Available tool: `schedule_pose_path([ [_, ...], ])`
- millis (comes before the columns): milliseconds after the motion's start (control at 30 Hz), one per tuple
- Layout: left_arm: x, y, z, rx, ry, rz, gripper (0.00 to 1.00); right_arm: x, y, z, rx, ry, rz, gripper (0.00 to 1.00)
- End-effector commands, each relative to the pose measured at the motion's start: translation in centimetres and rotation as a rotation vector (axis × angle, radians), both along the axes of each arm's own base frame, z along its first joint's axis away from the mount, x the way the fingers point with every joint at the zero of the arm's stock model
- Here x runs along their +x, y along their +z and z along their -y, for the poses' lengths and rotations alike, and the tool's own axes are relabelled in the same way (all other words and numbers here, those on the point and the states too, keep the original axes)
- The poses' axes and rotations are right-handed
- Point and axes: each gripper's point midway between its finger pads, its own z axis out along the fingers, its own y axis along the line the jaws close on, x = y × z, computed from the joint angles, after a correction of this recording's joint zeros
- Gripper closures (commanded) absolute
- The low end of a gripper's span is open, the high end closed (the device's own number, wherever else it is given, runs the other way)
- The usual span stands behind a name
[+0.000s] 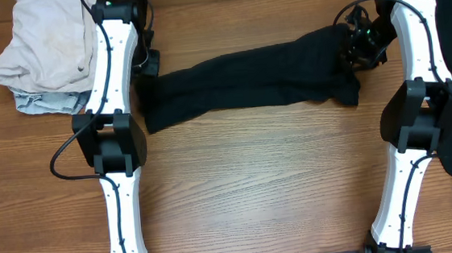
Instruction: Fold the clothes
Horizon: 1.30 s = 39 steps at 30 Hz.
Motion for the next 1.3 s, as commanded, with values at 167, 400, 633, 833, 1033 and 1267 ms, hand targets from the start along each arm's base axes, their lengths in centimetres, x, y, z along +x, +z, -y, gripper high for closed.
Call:
schedule_pose_path([
  [167, -0.2, 1.6, 1.2, -0.126, -0.016, 0.009, 0.00, 1.2, 1.8, 1.0, 0.066, -0.040, 0.088, 0.33],
  [400, -1.8, 1.6, 3.1, -0.379, -0.068, -0.062, 0.00, 2.0, 2.6, 0.1, 0.161, 0.003, 0.159, 0.26],
  [633, -2.0, 1.3, 2.8, -0.383, -0.020, -0.078, 0.00, 2.3, 2.6, 0.1, 0.159, 0.006, 0.172, 0.21],
  [833, -2.7, 0.1, 1.4, -0.268, 0.025, -0.116, 0.00, 2.4, 2.6, 0.1, 0.158, 0.006, 0.174, 0.19],
  [1033, -4.0, -2.9, 0.3, -0.188, 0.133, -0.192, 0.00, 2.4, 2.6, 0.1, 0.158, 0.003, 0.173, 0.15],
  [1267, -3.0, -4.2, 0.6, -0.180, 0.223, -0.151, 0.02, 2.5, 2.6, 0.1, 0.157, -0.008, 0.172, 0.14],
])
